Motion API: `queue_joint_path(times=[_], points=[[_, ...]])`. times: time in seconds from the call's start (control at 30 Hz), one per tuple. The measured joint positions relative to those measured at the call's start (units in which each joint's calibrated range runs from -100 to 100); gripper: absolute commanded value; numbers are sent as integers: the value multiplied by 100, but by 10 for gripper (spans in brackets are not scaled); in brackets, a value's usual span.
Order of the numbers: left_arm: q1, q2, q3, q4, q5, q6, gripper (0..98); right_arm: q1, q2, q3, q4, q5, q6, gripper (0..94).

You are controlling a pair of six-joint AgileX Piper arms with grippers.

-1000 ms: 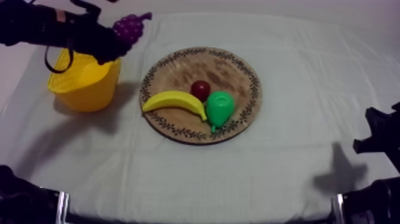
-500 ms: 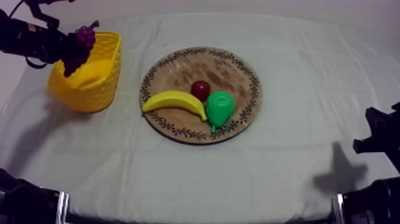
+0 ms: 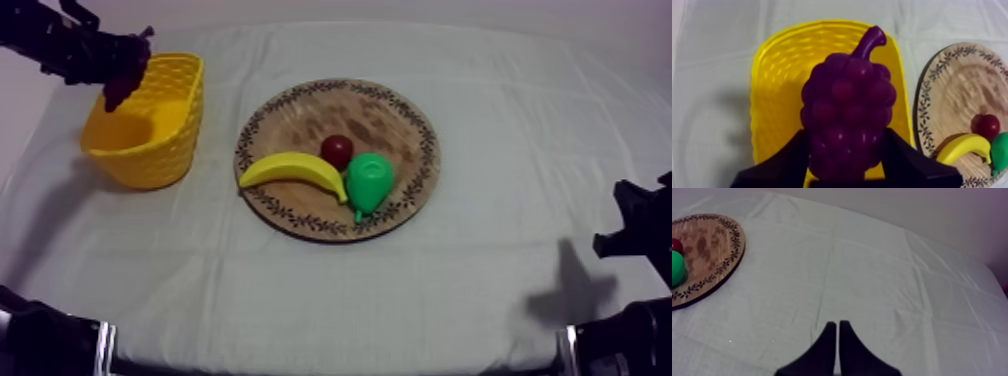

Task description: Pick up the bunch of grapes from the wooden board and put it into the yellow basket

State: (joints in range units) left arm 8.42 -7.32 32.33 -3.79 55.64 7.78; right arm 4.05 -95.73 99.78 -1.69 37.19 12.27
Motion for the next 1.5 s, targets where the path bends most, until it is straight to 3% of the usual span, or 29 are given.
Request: queue_joint_path(times=[0.2, 0.83, 0.97, 1.17, 1.33, 1.5], points=[[6, 679, -338, -249, 405, 86, 378, 0, 0, 0, 0, 0, 0, 5], [60, 1721, -425, -250, 370, 13, 391, 0, 0, 0, 0, 0, 0, 5], [90, 1665, -382, -268, 257, 26, 511, 0, 0, 0, 0, 9, 0, 5], [170, 1443, 89, -419, -335, 351, 677, 0, 0, 0, 0, 1, 0, 5], [168, 1254, 386, -430, -723, 474, 717, 0, 0, 0, 0, 1, 0, 5], [147, 1070, 502, -430, -825, 513, 695, 0, 0, 0, 0, 1, 0, 5]])
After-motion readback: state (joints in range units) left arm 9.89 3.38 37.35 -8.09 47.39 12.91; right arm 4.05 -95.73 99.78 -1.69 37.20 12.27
